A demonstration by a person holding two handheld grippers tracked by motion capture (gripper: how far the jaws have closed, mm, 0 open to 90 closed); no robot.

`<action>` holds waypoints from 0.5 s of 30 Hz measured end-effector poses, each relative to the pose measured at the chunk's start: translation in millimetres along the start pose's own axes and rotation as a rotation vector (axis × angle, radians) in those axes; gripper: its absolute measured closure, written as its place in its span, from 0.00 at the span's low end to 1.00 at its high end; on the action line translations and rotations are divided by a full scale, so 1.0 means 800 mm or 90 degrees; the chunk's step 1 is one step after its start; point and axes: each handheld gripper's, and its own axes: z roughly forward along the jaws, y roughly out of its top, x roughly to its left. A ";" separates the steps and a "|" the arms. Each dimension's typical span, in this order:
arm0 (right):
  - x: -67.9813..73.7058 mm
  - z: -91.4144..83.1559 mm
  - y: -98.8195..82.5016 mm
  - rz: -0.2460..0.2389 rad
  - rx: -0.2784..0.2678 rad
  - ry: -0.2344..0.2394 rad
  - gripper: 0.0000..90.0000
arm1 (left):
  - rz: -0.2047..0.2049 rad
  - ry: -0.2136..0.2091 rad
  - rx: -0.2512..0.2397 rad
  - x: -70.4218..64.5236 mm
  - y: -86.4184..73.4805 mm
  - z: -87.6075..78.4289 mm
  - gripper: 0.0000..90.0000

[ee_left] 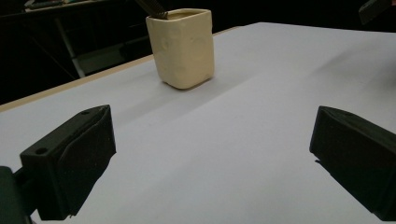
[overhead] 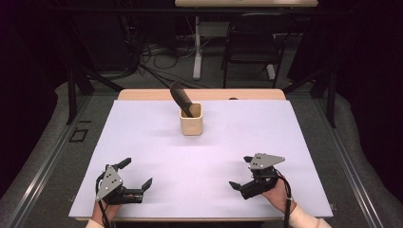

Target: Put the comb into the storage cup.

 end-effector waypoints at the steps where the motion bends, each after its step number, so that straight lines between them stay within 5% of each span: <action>1: 0.001 -0.001 -0.001 0.001 -0.001 0.000 0.00 | 0.000 -0.001 0.000 0.000 0.000 0.000 0.00; 15: 0.006 -0.012 -0.018 -0.008 -0.004 -0.016 0.00 | 0.002 0.000 0.001 0.000 0.000 0.000 0.00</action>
